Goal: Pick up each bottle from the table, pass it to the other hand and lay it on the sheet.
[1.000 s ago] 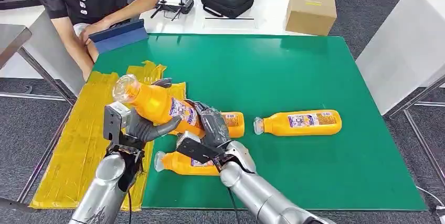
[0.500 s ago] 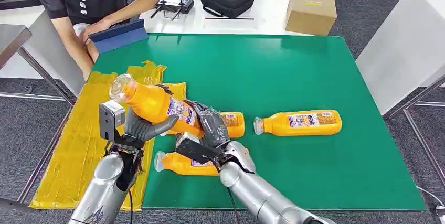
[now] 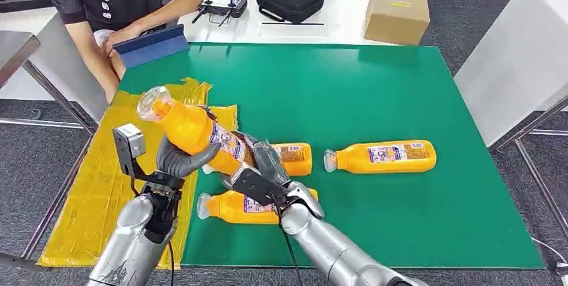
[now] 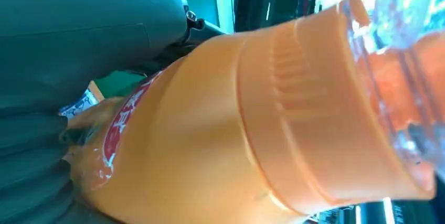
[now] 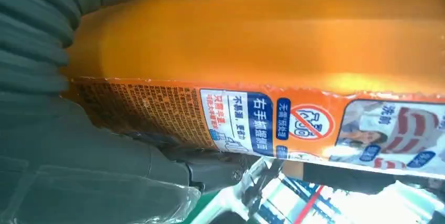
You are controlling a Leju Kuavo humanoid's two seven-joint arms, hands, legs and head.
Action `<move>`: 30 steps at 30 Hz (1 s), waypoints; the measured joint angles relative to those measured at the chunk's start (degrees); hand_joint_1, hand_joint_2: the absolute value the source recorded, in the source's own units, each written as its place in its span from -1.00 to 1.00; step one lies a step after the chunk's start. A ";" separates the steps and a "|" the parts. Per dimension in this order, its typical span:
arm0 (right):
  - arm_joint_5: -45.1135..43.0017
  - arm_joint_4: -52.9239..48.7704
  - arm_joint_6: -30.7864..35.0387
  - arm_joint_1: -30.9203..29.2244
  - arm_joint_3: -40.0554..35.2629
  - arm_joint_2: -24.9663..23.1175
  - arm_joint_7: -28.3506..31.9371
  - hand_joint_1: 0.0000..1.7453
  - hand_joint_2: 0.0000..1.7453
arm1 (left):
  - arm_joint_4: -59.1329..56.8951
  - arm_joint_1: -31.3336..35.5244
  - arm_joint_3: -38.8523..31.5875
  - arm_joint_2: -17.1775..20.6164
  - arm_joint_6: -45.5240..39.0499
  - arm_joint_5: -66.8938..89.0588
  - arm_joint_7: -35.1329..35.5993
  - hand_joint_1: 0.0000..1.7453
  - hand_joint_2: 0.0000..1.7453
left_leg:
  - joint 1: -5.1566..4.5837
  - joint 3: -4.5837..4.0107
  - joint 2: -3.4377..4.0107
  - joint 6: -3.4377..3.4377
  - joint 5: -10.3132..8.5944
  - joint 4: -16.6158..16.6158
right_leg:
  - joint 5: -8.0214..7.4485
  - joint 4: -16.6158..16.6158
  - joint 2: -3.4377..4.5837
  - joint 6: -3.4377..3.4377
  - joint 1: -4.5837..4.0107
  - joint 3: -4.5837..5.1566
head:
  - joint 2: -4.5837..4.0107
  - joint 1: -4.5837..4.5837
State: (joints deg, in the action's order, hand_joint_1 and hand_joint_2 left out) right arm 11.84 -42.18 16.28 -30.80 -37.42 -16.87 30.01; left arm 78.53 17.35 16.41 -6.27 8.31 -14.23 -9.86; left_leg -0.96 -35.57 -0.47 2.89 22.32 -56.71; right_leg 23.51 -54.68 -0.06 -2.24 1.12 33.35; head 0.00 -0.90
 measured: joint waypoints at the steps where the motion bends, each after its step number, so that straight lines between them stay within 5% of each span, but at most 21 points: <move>1: -0.37 -0.11 -0.02 0.11 0.07 -0.11 0.00 -1.00 1.00 | 0.00 0.08 0.00 -0.07 -0.04 -0.31 0.07 1.00 1.00 | 0.00 0.00 0.00 0.00 0.00 0.00 | 0.00 0.00 0.00 0.00 0.00 0.00 | 0.00 0.00; 30: 1.71 -14.62 5.92 4.94 0.59 2.05 -1.00 -1.00 1.00 | 0.02 1.47 -1.59 -0.37 -5.39 0.06 -0.44 1.00 1.00 | 0.00 -0.02 0.06 0.00 0.00 0.00 | 0.00 0.00 0.01 0.00 -0.01 0.01 | 0.00 0.00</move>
State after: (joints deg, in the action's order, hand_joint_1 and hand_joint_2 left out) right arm 13.55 -56.80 22.20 -25.86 -36.83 -14.82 29.01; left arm 78.55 18.82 14.82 -6.64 2.91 -14.17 -10.29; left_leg -0.96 -35.60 -0.41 2.89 22.32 -56.71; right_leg 23.51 -54.68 -0.05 -2.24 1.11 33.37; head 0.00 -0.90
